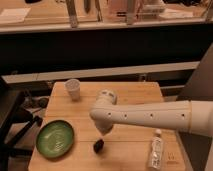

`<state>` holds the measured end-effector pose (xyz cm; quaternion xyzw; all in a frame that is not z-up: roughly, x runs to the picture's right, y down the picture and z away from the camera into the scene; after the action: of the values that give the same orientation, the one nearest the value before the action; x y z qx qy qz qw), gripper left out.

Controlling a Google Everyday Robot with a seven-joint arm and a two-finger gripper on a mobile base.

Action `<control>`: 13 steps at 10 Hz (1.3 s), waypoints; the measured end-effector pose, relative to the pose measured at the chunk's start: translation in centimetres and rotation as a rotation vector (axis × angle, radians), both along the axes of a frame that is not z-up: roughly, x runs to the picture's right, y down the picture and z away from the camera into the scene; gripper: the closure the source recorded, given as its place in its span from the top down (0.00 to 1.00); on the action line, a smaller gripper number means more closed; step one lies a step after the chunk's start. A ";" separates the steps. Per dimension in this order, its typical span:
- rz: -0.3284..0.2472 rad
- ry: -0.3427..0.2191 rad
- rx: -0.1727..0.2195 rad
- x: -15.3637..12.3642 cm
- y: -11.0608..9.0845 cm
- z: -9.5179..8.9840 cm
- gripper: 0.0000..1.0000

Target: Knock the eraser over

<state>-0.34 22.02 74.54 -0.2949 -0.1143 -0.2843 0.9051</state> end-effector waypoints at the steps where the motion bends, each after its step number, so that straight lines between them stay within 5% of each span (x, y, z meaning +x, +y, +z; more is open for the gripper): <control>1: 0.000 0.000 0.000 0.0 0.0 0.0 0.00; 13: -0.004 -0.014 0.005 -0.8 0.8 -0.3 0.00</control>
<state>-1.12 22.84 74.21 -0.2909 -0.1192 -0.2885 0.9044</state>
